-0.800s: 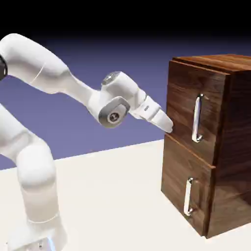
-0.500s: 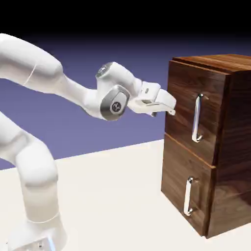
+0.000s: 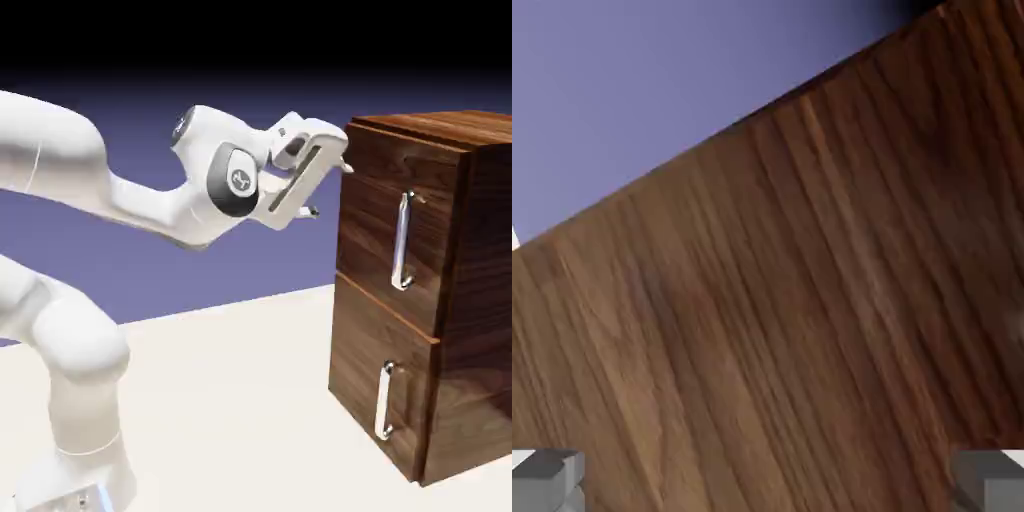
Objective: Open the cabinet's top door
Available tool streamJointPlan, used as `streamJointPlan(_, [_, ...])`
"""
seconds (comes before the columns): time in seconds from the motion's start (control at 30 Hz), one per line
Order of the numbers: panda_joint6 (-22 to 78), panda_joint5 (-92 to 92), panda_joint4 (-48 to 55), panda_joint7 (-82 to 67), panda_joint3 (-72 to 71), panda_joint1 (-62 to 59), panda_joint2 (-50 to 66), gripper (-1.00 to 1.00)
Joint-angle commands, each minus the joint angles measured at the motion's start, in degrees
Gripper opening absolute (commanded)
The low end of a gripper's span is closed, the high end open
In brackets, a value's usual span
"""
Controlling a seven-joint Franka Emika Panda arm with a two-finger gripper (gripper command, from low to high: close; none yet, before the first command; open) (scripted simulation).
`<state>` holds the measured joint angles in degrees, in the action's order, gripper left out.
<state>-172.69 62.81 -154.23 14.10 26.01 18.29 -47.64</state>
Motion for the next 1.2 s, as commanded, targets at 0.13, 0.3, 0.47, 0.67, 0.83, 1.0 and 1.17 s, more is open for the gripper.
streamJointPlan(0.13, [0.3,12.5,1.3,-5.6,5.2,3.5,-3.0,0.0])
streamJointPlan(0.3, [0.5,24.9,2.7,-11.3,10.3,7.0,-5.9,0.0])
streamJointPlan(0.47, [0.8,37.4,4.0,-16.9,15.5,10.5,-8.9,0.0])
streamJointPlan(0.67, [1.1,52.3,5.6,-23.6,21.7,14.7,-12.5,0.0])
streamJointPlan(0.83, [1.4,64.8,7.0,-29.3,26.8,18.2,-15.5,0.0])
streamJointPlan(1.0, [1.6,77.2,8.3,-34.9,32.0,21.6,-18.4,0.0])
streamJointPlan(1.17, [1.9,89.7,9.7,-40.5,37.1,25.1,-21.4,0.0])
